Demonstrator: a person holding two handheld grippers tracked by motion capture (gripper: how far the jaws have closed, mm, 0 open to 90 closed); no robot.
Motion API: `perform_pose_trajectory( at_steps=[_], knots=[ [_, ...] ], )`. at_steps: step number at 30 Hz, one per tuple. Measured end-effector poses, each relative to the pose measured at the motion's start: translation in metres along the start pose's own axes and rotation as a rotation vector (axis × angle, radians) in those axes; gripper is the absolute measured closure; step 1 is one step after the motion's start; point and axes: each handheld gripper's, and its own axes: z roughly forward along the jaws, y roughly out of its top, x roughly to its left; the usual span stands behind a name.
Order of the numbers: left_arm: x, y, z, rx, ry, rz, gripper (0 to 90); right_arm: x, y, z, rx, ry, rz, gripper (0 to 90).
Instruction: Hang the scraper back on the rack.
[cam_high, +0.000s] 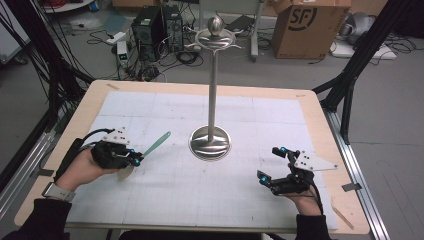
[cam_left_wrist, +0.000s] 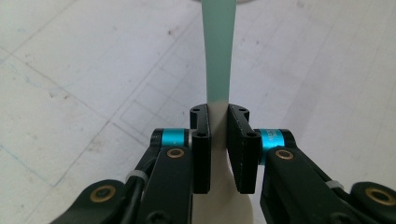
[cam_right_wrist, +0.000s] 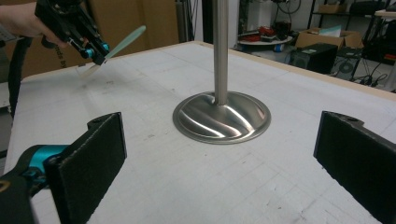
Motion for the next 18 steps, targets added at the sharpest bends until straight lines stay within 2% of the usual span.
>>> perform_pose_trajectory(
  at_steps=[3,5,7,9,13,18],
  knots=[
    [-0.001,-0.002,-0.004,-0.089,0.016,-0.024,80.3,0.0,0.0,0.001,-0.003,0.0,-0.006,1.4],
    [-0.002,-0.003,-0.007,-0.15,0.034,-0.054,80.3,0.0,0.0,0.001,-0.002,-0.001,-0.006,1.4],
    [-0.003,-0.004,-0.009,-0.195,0.046,-0.059,80.3,0.0,0.0,0.001,-0.002,0.0,-0.006,1.4],
    [-0.003,-0.005,-0.012,-0.266,0.046,-0.079,80.3,0.0,0.0,0.0,-0.001,0.001,-0.004,1.4],
    [-0.004,-0.005,-0.014,-0.344,0.052,-0.104,80.3,0.0,0.0,0.0,-0.001,0.001,-0.005,1.4],
    [-0.007,0.001,-0.013,-0.411,0.069,-0.103,80.3,0.0,0.0,0.0,0.0,-0.001,-0.002,1.4]
  ],
)
